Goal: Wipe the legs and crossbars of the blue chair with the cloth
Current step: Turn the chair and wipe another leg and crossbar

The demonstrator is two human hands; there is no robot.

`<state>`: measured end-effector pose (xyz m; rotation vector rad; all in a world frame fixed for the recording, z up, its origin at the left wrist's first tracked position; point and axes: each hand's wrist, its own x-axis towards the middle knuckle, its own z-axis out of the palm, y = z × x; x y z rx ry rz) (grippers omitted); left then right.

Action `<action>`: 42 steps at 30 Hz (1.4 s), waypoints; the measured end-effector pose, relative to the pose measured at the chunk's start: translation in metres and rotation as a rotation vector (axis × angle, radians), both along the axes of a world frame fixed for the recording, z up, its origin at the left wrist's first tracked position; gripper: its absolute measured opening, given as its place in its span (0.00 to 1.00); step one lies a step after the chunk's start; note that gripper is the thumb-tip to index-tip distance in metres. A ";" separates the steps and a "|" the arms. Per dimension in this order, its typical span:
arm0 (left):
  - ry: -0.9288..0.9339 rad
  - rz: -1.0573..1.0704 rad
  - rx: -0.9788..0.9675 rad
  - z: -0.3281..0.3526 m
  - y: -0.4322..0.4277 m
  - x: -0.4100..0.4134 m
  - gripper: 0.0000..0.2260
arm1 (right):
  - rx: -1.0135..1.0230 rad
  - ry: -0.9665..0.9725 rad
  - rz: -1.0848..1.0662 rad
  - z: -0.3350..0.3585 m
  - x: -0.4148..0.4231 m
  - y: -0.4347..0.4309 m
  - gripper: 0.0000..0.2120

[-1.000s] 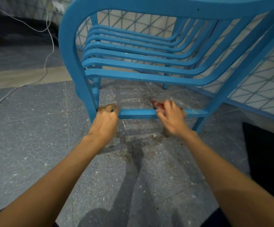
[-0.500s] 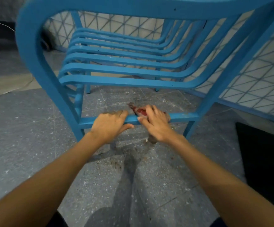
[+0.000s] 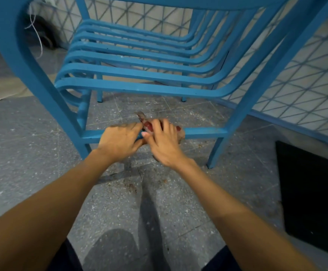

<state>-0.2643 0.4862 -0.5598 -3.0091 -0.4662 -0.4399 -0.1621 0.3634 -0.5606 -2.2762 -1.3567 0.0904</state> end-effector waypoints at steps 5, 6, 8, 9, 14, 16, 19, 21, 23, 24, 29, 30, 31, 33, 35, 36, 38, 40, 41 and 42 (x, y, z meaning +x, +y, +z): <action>-0.020 -0.019 0.010 -0.002 0.003 -0.004 0.24 | -0.001 0.006 -0.011 0.000 0.045 -0.035 0.15; -0.027 -0.022 0.007 -0.002 0.004 -0.005 0.23 | -0.001 0.008 -0.074 -0.002 0.056 -0.043 0.16; -0.056 -0.029 0.010 -0.003 0.004 -0.006 0.24 | 0.009 -0.024 -0.207 -0.007 0.078 -0.060 0.16; -0.072 -0.032 0.020 -0.003 0.004 -0.006 0.25 | 0.011 -0.040 -0.271 -0.010 0.088 -0.067 0.17; -0.123 -0.049 0.056 -0.005 0.006 -0.006 0.27 | 0.063 0.010 -0.394 -0.015 0.081 -0.072 0.17; -0.132 -0.053 0.067 -0.004 0.004 -0.007 0.26 | 0.070 0.016 -0.243 -0.019 0.062 -0.070 0.17; -0.128 -0.069 0.072 -0.004 0.003 -0.006 0.26 | 0.063 -0.045 -0.043 -0.023 0.055 -0.076 0.17; -0.138 -0.075 0.071 -0.005 0.003 -0.006 0.25 | 0.045 -0.070 -0.089 -0.017 0.071 -0.081 0.17; -0.140 -0.073 0.069 -0.005 0.003 -0.003 0.24 | 0.038 -0.049 -0.208 -0.011 0.095 -0.086 0.15; -0.142 -0.076 0.070 -0.006 0.004 -0.002 0.24 | 0.035 -0.038 -0.256 -0.009 0.105 -0.087 0.13; -0.137 -0.069 0.060 -0.005 0.009 0.003 0.24 | -0.065 -0.019 -0.493 0.001 0.100 -0.050 0.16; -0.122 -0.064 0.051 -0.006 0.010 0.003 0.25 | -0.079 -0.017 -0.491 0.001 0.089 -0.039 0.17; -0.112 -0.060 0.051 -0.007 0.009 0.003 0.26 | -0.077 -0.035 -0.443 0.000 0.075 -0.030 0.17; -0.104 -0.057 0.065 -0.010 0.007 0.003 0.28 | -0.051 -0.071 -0.311 -0.001 0.045 -0.013 0.17; -0.083 -0.050 0.061 -0.012 0.006 0.004 0.29 | -0.051 -0.070 -0.229 0.002 0.029 -0.007 0.18; -0.059 -0.043 0.052 -0.010 0.006 0.005 0.30 | -0.063 -0.066 -0.182 0.003 0.030 -0.007 0.19; 0.031 -0.048 0.039 -0.004 0.010 0.006 0.31 | -0.094 -0.048 -0.070 0.004 0.042 -0.016 0.19; 0.120 -0.106 0.038 0.003 0.014 0.006 0.37 | -0.124 -0.018 -0.044 0.000 0.059 -0.033 0.20; 0.157 -0.136 0.038 0.006 0.018 0.007 0.40 | -0.119 -0.006 -0.081 0.001 0.069 -0.041 0.21; 0.179 -0.161 0.033 0.007 0.020 0.008 0.42 | -0.114 0.009 -0.128 0.000 0.080 -0.048 0.21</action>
